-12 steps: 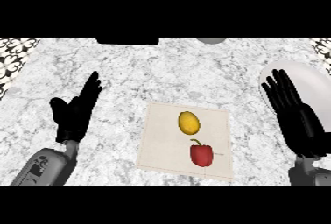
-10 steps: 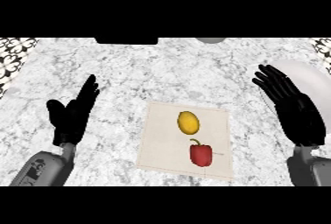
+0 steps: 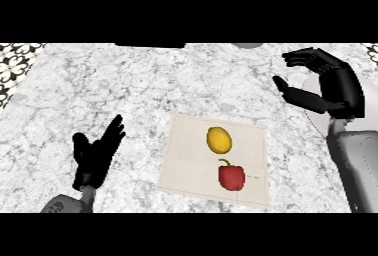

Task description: Pick the lemon from the placemat and place it in the plate

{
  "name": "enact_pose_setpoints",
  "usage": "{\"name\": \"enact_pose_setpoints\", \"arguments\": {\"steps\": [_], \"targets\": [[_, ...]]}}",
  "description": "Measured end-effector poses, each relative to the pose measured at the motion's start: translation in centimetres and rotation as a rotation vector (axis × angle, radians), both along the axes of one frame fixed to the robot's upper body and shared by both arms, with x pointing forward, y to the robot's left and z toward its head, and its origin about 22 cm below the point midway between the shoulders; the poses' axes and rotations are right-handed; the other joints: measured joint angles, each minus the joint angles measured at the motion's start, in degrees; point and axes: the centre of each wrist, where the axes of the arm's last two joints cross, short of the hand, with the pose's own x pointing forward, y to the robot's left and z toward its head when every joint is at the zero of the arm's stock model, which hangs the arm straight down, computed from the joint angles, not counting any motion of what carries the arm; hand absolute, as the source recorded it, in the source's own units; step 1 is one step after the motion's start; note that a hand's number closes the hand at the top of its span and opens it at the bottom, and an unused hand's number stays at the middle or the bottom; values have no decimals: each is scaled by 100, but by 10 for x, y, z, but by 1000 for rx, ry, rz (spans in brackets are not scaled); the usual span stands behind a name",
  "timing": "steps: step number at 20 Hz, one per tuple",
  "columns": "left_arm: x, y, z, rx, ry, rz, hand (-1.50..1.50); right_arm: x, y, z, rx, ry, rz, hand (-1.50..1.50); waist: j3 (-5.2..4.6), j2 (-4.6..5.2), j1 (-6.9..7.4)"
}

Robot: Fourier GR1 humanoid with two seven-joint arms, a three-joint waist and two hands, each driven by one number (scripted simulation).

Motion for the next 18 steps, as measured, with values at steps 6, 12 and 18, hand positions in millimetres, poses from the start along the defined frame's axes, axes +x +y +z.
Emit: {"name": "enact_pose_setpoints", "arguments": {"steps": [6, 12, 18], "targets": [[-7, 7, -8, -34, 25, 13, 0, 14, -2, -44, 31, -64, 48, -150, 26, -52, -160], [-15, 14, -9, -33, 29, 27, 0, 20, -5, -24, -182, 16, 147, -150, 26, -89, -230], [-17, 12, -12, -34, 25, 35, 0, 23, 6, 10, -469, 161, 286, -150, 32, -114, -275]]}}
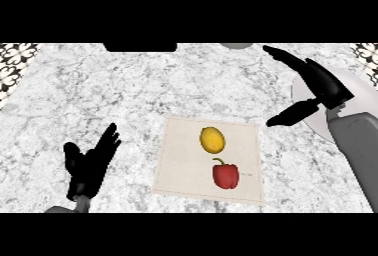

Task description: Pick the lemon from the placemat and place it in the plate

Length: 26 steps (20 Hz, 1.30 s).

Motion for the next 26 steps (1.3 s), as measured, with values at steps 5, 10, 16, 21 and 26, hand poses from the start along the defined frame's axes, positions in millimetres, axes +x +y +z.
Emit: {"name": "enact_pose_setpoints", "arguments": {"steps": [5, 10, 16, 21, 26], "targets": [[2, -3, 1, -4, 0, 0, 0, -8, 39, 8, -164, 61, 30, -150, -1, 0, -14], [1, 0, 4, -10, 15, -3, 0, -25, 74, -2, -236, 108, 33, -150, -6, 12, -1], [-1, 0, 2, -11, 11, -3, 0, -41, 100, -15, -324, 142, 14, -150, -1, 16, 1], [3, -3, 4, -6, 5, 5, 0, -49, 124, -31, -349, 201, 31, -150, 5, 17, 10], [0, -4, 5, -3, 5, 2, 0, -48, 125, -42, -351, 223, 47, -150, -3, 26, 12]]}}
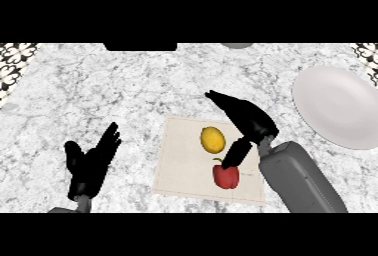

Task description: Pick the lemon from the placemat and place it in the plate

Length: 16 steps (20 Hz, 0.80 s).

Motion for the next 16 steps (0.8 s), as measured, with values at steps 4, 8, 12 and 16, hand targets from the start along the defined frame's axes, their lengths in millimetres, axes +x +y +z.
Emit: {"name": "enact_pose_setpoints", "arguments": {"steps": [4, 8, 12, 16], "targets": [[-2, 2, -4, -3, -5, -4, 0, -7, 11, -7, -31, -7, -7, -150, 3, -4, -2], [-1, 1, -4, -2, -5, -8, 0, -7, 19, -14, -92, -19, -30, -150, 10, -8, 3], [5, 5, -3, -2, 3, -12, 0, -4, 22, -25, -120, -27, -47, -150, 7, -6, 4], [0, 2, -4, 1, -7, -14, 0, 2, 21, -31, -131, -15, -46, -150, 4, -7, 5]]}}
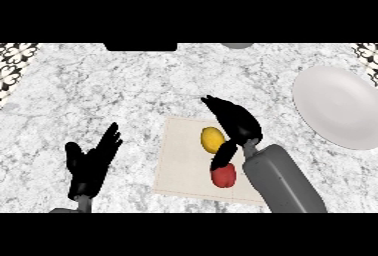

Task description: Pick the lemon from the placemat and place it in the plate

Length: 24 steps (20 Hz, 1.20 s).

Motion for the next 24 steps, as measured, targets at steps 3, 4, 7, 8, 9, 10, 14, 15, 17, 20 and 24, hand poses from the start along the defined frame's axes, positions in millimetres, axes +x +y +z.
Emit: {"name": "enact_pose_setpoints", "arguments": {"steps": [3, 4, 7, 8, 9, 10, 14, 15, 17, 20, 24], "targets": [[4, 3, 2, -2, 9, 2, 0, 0, 5, -6, -16, 14, 10, -150, -1, 1, -2], [3, 2, 3, -2, 11, 5, 0, -3, 7, -10, -23, 19, 13, -150, -3, 0, -2], [2, -1, 2, -4, 10, 3, 0, -4, 9, -22, -54, 40, 41, 150, -4, 0, 4], [6, 0, 3, -1, 10, 3, 0, -5, 13, -26, -69, 45, 62, 150, -4, 1, 4], [7, 1, 3, 0, 13, 2, 0, -2, 14, -28, -82, 40, 80, 150, -3, 3, 9], [8, 2, 3, -2, 17, 4, 0, -1, 13, -31, -96, 32, 93, 150, -4, 5, 11], [3, 4, 2, -6, 6, -3, 0, 1, 11, -35, -120, -8, 118, 150, -5, 3, 7], [3, 5, 3, -6, 8, -2, 0, 4, 9, -36, -120, -16, 123, 150, -6, 1, 10], [5, 5, 4, -3, 15, 7, 0, 5, 12, -41, -124, -40, 122, 150, -8, -4, 10], [3, 1, 4, -4, 18, 9, 0, -1, 8, -40, -116, -100, 119, 150, -6, -4, -2], [4, -1, 5, -3, 10, 1, 0, 25, -1, -21, -109, -162, -213, 150, -9, 36, 49]]}}
